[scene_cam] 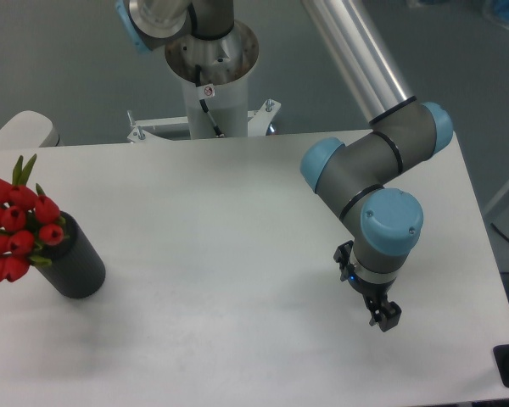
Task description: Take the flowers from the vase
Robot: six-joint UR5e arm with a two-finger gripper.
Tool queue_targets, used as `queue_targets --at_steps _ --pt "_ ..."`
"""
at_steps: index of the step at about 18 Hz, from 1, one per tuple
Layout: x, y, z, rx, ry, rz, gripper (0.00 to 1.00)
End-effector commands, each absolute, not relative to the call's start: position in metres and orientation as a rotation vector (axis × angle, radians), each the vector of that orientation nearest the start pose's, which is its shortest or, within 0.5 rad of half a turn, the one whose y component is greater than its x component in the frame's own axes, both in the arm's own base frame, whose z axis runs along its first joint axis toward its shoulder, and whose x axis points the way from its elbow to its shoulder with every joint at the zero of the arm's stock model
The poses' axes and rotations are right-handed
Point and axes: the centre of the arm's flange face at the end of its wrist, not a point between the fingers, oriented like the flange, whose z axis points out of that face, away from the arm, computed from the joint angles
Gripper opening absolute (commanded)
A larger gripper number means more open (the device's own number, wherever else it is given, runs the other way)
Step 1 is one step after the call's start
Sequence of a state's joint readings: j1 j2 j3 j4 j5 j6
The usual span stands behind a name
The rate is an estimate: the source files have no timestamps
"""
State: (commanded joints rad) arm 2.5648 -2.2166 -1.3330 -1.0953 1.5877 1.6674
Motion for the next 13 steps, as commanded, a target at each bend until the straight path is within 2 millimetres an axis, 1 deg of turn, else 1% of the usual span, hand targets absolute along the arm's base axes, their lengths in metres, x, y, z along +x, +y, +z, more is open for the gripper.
queue_targets --at_steps 13 --pt "-0.5318 0.5043 0.2536 -2.968 1.028 0.102 1.0"
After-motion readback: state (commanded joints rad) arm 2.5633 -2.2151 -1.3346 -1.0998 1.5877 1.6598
